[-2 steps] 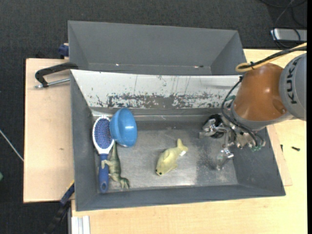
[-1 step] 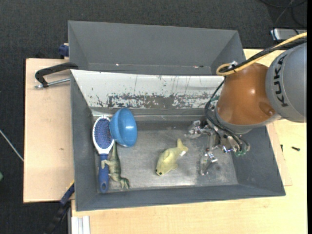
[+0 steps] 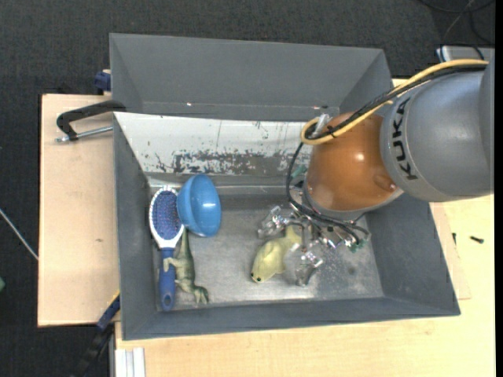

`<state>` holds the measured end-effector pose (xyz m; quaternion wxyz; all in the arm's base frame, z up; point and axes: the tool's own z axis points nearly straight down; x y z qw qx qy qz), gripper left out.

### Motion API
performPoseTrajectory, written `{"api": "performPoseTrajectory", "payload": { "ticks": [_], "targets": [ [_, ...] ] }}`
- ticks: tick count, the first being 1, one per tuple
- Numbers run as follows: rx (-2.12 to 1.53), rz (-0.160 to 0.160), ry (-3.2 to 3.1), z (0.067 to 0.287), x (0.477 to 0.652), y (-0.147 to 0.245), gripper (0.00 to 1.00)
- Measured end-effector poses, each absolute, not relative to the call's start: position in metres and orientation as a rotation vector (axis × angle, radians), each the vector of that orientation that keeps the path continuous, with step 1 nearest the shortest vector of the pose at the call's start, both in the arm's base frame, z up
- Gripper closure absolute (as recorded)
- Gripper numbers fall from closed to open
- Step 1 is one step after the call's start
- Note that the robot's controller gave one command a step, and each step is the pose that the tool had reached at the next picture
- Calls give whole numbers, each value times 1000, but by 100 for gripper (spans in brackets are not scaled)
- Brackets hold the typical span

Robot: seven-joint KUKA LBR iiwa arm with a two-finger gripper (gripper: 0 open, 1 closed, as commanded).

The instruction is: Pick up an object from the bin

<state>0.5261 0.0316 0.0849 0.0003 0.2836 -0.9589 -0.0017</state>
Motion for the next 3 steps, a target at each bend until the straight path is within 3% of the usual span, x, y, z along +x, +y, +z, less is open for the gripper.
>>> {"api": "performPoseTrajectory", "payload": {
  "ticks": [1,2,3],
  "targets": [
    [1246,7,-2894,119,551,-15,0],
    [1205,-1,-2910,71,523,-3,0],
    [1254,1,-2887,73,498,42,0]
  ]
}}
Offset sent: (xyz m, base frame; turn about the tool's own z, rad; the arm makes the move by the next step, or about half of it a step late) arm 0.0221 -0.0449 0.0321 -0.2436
